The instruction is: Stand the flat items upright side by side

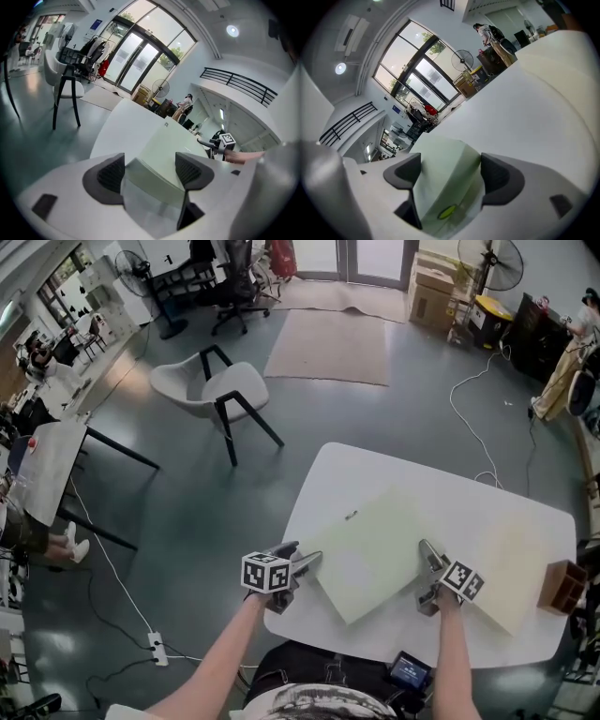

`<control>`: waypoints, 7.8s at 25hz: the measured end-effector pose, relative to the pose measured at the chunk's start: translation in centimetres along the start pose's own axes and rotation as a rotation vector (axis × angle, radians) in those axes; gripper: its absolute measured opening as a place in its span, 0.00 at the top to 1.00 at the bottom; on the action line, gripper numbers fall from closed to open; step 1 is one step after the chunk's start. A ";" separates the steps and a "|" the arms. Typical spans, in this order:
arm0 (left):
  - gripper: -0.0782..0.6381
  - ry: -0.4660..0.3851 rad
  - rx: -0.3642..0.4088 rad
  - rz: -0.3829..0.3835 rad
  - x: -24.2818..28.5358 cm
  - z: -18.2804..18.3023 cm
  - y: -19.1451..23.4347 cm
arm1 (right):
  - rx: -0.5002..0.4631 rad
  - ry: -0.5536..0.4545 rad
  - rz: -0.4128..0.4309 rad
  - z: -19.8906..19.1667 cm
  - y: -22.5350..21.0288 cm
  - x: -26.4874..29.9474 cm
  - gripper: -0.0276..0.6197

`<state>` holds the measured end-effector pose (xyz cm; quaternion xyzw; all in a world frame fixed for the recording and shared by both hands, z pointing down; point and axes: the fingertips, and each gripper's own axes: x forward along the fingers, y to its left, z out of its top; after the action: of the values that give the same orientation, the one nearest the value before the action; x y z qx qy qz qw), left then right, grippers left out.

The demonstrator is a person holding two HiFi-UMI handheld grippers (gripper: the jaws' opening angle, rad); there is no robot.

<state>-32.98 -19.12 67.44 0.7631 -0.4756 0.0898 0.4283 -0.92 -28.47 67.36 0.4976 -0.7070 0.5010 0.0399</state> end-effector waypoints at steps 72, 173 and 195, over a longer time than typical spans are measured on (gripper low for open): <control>0.65 -0.037 0.470 -0.260 7.4 7.9 -12.2 | -0.870 -0.293 -0.038 -4.2 19.2 -10.9 0.50; 0.34 0.316 0.673 -0.470 24.5 -13.7 -43.0 | -0.217 -0.318 0.035 23.8 -21.0 -27.4 0.34; 0.37 0.232 1.125 -0.336 26.3 -11.3 -42.4 | -0.588 -0.315 0.189 16.0 -11.3 -39.7 0.43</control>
<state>18.09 -20.19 64.59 0.9228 -0.1778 0.3415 0.0160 34.47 -14.13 45.01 0.4685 -0.8615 0.1942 0.0255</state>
